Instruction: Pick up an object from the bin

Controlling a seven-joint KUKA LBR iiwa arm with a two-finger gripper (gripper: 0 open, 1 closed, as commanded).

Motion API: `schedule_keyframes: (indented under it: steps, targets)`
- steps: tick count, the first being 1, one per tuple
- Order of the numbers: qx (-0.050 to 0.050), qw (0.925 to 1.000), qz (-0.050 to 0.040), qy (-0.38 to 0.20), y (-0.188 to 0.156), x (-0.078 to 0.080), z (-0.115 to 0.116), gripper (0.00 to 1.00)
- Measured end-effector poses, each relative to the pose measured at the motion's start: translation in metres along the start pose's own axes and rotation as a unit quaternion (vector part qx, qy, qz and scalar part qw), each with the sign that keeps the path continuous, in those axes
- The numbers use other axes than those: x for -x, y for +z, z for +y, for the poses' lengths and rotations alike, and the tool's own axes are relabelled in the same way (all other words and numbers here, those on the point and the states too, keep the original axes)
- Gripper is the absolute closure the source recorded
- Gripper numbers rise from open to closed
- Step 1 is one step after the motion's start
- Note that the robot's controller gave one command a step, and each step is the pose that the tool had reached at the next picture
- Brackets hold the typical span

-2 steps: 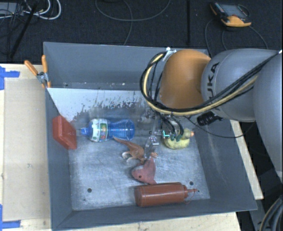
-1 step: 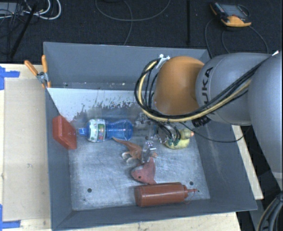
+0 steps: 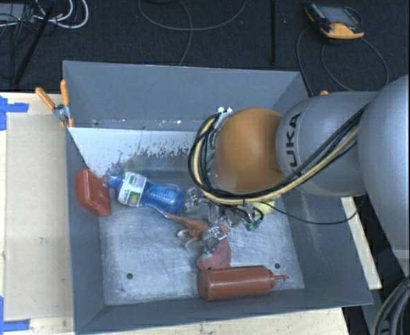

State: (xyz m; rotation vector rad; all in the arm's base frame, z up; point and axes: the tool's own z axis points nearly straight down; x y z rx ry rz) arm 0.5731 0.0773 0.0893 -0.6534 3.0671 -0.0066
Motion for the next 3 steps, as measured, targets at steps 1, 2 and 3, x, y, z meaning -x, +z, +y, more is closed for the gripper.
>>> schedule_keyframes:
  steps: [1,2,3]
  targets:
    - [0.003,0.9999,0.0037,-0.015,0.016,0.021,0.006,1.0]
    - [0.003,0.9999,0.0036,-0.015,0.016,0.021,0.006,1.0]
    - [0.002,1.0,0.0001,-0.003,-0.135,0.026,-0.02,1.0]
